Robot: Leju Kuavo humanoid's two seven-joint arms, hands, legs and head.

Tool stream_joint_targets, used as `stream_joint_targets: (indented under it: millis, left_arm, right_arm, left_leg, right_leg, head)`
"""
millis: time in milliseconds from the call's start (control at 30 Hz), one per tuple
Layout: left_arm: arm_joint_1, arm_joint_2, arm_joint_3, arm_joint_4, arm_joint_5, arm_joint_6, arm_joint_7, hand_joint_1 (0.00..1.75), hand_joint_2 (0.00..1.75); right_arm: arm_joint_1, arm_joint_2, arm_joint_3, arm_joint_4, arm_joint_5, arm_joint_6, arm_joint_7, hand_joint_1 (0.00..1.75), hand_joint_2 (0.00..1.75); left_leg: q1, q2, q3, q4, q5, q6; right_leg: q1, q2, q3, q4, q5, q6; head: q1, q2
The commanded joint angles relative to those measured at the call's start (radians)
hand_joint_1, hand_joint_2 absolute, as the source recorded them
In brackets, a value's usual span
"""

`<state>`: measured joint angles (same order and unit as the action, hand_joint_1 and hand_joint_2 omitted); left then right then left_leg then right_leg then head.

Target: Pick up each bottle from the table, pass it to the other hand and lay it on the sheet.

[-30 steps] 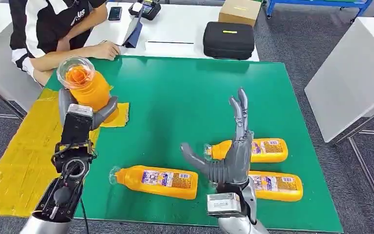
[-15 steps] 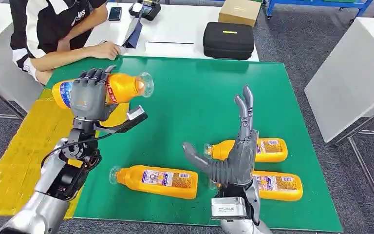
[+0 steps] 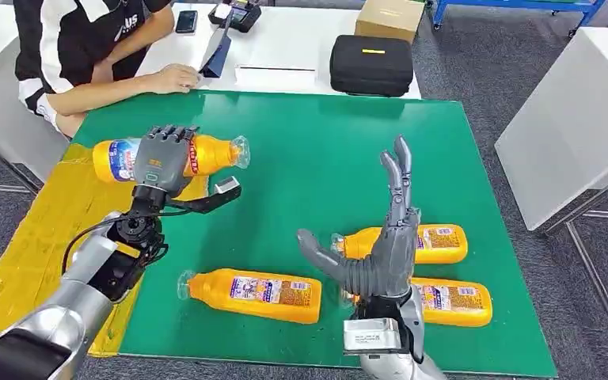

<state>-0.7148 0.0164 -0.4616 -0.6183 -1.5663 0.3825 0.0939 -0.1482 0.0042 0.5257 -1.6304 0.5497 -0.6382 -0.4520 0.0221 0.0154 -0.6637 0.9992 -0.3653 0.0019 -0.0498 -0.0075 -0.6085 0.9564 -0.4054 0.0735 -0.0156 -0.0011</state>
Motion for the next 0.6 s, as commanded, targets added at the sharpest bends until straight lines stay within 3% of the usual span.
stream_joint_targets:
  millis: [33,600]
  left_arm:
    - [-0.161,0.031,-0.098,0.311,0.002,-0.307,0.027,1.75,1.75]
    - [-0.131,0.066,-0.029,0.358,-0.004,-0.441,0.119,1.75,1.75]
  right_arm:
    - [-0.055,0.000,0.032,0.065,0.068,-0.004,0.030,0.00,1.75]
    - [-0.072,0.030,0.028,0.120,0.162,0.067,0.106,0.00,1.75]
  left_leg:
    - [0.001,0.001,0.002,0.001,-0.001,0.000]
    - [0.001,0.001,0.004,0.001,-0.001,0.000]
  right_leg:
    - [0.001,0.001,0.002,0.000,0.000,-0.004]
    - [0.002,0.003,0.003,0.001,-0.001,-0.005]
  head:
    - [0.000,0.000]
    - [0.000,0.000]
